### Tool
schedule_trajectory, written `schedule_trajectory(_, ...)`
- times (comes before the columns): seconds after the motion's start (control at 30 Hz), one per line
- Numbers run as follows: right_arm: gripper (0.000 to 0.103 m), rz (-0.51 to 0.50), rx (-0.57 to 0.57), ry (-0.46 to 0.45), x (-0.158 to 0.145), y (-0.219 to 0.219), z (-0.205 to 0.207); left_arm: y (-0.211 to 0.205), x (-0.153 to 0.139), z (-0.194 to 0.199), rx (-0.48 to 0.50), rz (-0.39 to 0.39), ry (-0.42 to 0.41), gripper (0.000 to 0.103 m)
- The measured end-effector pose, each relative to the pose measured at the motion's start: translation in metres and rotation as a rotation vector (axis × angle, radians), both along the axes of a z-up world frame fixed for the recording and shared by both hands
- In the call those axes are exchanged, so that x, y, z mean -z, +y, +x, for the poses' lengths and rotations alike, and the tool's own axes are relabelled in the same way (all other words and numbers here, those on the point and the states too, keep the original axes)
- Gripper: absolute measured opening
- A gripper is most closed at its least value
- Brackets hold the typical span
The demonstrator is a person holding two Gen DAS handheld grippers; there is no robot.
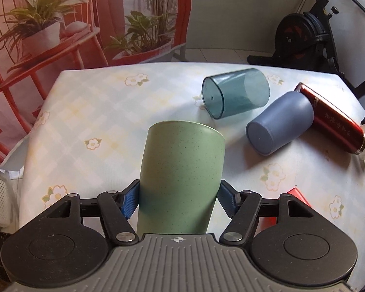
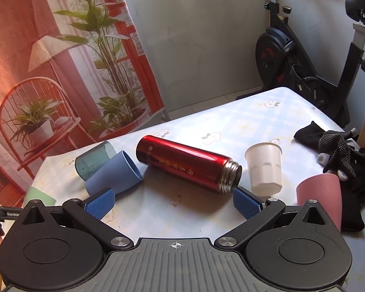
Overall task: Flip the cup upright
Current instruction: 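Lift the sage-green cup with the left tool and carry it toward the right tool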
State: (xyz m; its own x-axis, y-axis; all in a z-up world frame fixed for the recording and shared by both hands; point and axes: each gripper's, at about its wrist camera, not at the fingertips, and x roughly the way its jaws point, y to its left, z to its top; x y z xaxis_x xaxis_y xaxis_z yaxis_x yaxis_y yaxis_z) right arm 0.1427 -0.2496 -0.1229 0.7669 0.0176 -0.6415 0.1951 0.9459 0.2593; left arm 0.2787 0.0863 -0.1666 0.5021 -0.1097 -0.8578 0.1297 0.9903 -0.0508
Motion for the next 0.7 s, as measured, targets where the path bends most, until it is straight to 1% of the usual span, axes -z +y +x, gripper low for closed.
schedule_trajectory(0.07,0.103,0.006,0.003,-0.01,-0.004,-0.001,-0.004,-0.002,-0.017,-0.008,-0.007,-0.009,-0.023,0.07)
schedule_trajectory(0.2,0.103,0.003,0.007,-0.031,-0.013,-0.003,-0.017,-0.02,-0.045,-0.035,0.017,0.01,-0.064,0.07)
schedule_trajectory(0.33,0.103,-0.002,0.008,-0.037,-0.017,-0.005,-0.033,-0.048,-0.06,-0.069,0.047,-0.012,-0.085,0.07)
schedule_trajectory(0.47,0.103,-0.026,0.009,-0.032,-0.017,-0.008,-0.053,-0.082,-0.055,-0.098,0.072,-0.065,-0.087,0.07)
schedule_trajectory(0.57,0.103,-0.048,0.01,-0.014,-0.014,-0.013,-0.066,-0.111,-0.04,-0.116,0.108,-0.108,-0.092,0.07)
schedule_trajectory(0.63,0.103,-0.067,0.008,-0.002,-0.012,-0.016,-0.075,-0.131,-0.025,-0.126,0.127,-0.144,-0.069,0.07)
schedule_trajectory(0.7,0.103,-0.087,0.01,0.007,-0.01,-0.019,-0.082,-0.149,-0.011,-0.131,0.142,-0.154,-0.055,0.07)
